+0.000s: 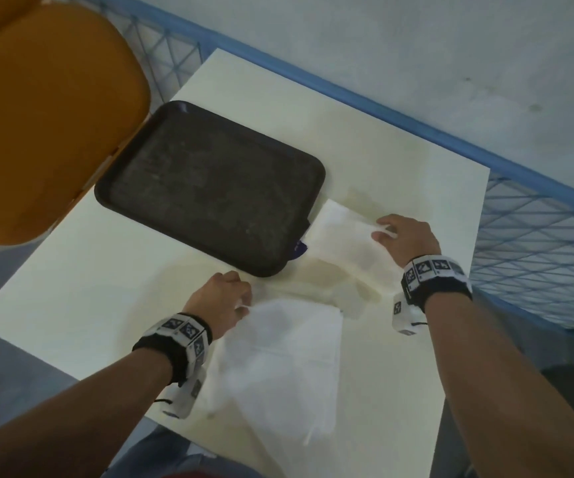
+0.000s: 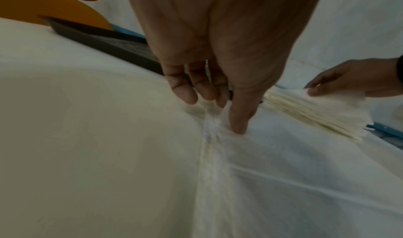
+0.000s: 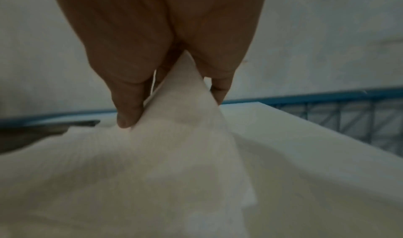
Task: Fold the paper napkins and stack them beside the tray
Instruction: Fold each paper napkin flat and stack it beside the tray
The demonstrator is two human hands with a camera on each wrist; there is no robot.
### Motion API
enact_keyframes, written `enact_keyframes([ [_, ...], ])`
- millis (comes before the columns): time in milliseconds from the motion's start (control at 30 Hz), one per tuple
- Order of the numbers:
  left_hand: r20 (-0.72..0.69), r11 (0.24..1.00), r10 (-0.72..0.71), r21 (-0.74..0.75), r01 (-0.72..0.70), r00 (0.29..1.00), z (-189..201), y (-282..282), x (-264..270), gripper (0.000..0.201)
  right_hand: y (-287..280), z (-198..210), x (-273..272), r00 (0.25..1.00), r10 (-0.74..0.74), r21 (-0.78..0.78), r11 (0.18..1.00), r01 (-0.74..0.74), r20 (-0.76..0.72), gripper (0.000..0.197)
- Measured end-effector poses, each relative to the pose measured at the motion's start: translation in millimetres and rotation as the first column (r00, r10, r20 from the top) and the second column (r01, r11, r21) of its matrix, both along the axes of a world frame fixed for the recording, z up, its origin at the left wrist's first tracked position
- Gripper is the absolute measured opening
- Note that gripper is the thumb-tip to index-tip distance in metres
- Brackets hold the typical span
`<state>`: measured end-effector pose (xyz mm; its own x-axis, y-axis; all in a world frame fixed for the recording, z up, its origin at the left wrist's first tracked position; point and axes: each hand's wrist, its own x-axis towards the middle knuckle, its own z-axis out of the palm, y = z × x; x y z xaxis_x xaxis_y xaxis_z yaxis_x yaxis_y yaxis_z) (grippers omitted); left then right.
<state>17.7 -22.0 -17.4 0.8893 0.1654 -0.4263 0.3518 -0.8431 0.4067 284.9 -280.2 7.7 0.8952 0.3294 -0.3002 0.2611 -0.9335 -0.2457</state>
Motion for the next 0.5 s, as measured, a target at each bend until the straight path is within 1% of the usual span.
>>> enact_keyframes([
  [67,0.008,1.000,0.002,-0.026,-0.001,1.000,2.5,-0.7,0.0,0.009,1.6,-4.9,-2.5,0.992,0.067,-0.214,0.976,-0.042,0.108,0.052],
  [100,0.011,0.999,0.009,-0.051,-0.008,1.000,4.1,-1.1,-0.8,0.011,1.1,-5.2,-7.6,0.981,0.082,-0.238,0.970,-0.038,0.178,0.055],
  [133,0.018,0.996,0.023,-0.089,-0.022,1.000,6.7,-1.4,-2.2,0.013,-0.7,-3.8,-15.9,0.968,0.071,-0.184,0.982,-0.026,0.239,0.055],
  [167,0.038,0.989,0.041,-0.142,-0.035,0.998,10.3,-1.3,-3.5,0.013,-3.8,-1.2,-26.8,0.962,0.026,-0.052,0.999,-0.012,0.274,0.054],
  [200,0.074,0.979,0.053,-0.202,-0.037,0.996,15.8,-0.9,-4.6,0.012,-7.5,4.6,-41.6,0.964,-0.045,0.132,0.991,0.011,0.262,0.051],
  [233,0.117,0.965,0.060,-0.261,-0.027,0.991,22.4,-0.4,-5.3,0.011,-11.0,11.2,-59.4,0.973,-0.132,0.315,0.947,0.068,0.187,0.049],
  [267,0.159,0.950,0.064,-0.313,-0.011,0.985,30.1,0.2,-5.9,0.012,-15.4,15.5,-80.1,0.977,-0.211,0.469,0.867,0.168,0.041,0.047],
  [300,0.207,0.933,0.070,-0.359,0.010,0.976,38.6,0.9,-5.5,0.014,-20.5,16.9,-102.0,0.960,-0.244,0.576,0.769,0.278,-0.137,0.048],
  [333,0.258,0.914,0.089,-0.405,0.024,0.962,47.8,1.6,-4.6,0.015,-25.1,17.3,-124.4,0.936,-0.214,0.654,0.671,0.350,-0.281,0.053],
  [400,0.326,0.864,0.158,-0.503,0.030,0.932,65.1,2.3,-1.0,0.013,-36.7,4.8,-163.3,0.889,-0.072,0.752,0.505,0.423,-0.452,0.074],
  [433,0.342,0.844,0.179,-0.535,0.035,0.923,70.9,3.1,0.8,0.013,-39.8,-2.5,-179.6,0.856,-0.023,0.756,0.457,0.469,-0.517,0.085],
  [467,0.352,0.831,0.184,-0.554,0.046,0.918,76.7,3.3,3.1,0.013,-38.3,-6.1,-193.8,0.821,0.006,0.745,0.424,0.515,-0.571,0.092],
  [500,0.360,0.821,0.184,-0.569,0.058,0.915,81.2,3.9,6.0,0.013,-34.3,-10.0,-205.4,0.791,-0.012,0.716,0.416,0.560,-0.612,0.093],
])
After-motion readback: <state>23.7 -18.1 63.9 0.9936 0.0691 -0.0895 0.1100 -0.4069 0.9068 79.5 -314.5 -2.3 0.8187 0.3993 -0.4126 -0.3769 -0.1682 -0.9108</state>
